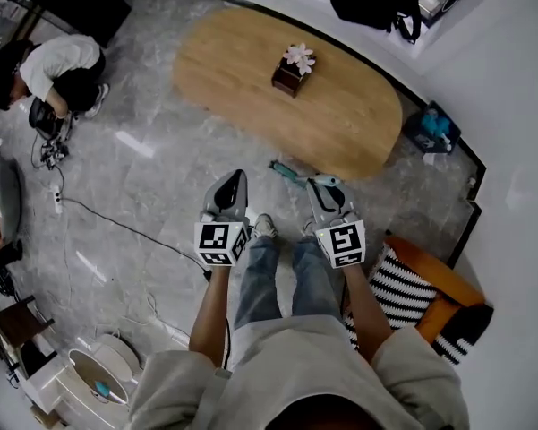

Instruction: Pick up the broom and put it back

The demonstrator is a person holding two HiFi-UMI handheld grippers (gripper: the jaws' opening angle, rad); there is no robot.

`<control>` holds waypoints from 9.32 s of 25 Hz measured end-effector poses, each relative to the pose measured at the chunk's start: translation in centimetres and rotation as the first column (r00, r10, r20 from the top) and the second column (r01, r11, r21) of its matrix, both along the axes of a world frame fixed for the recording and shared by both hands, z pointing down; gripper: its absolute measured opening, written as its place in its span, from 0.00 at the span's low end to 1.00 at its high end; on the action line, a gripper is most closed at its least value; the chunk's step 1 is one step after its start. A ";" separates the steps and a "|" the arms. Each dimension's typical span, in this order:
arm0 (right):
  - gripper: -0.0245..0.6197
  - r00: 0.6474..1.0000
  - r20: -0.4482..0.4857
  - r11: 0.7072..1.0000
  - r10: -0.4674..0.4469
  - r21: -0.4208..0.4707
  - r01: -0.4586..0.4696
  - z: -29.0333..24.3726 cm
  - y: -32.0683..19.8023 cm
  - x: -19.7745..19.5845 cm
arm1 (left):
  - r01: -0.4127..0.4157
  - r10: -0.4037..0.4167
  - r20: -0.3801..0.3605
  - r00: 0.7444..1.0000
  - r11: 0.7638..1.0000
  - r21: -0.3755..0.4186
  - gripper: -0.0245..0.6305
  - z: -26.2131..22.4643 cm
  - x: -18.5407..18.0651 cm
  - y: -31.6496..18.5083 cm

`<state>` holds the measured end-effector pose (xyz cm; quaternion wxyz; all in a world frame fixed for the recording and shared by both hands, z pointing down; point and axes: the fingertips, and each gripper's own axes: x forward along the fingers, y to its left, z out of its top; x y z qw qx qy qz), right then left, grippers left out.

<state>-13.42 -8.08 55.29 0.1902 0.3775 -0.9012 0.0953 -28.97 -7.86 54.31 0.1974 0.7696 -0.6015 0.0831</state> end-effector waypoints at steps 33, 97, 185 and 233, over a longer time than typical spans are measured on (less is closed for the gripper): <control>0.15 0.993 0.062 0.991 0.103 0.082 -0.108 -16.3 3.3 2.7 | -0.223 0.217 0.056 0.975 0.956 0.192 0.04 -17.0 4.8 -2.1; 0.15 0.821 -0.084 0.823 0.565 -0.022 -0.568 -1.8 -3.2 51.0 | -0.501 0.500 0.065 0.864 0.865 0.004 0.04 -7.6 42.5 -9.7; 0.25 0.879 -0.344 0.923 0.331 -0.076 -0.377 24.7 -17.2 31.7 | -0.401 0.396 -0.061 0.916 0.898 -0.181 0.04 13.9 29.7 -12.4; 0.04 0.675 0.009 0.662 0.738 0.184 -0.726 -14.5 -7.4 49.6 | -0.468 0.472 0.033 0.881 0.859 0.208 0.04 -17.4 37.7 -17.9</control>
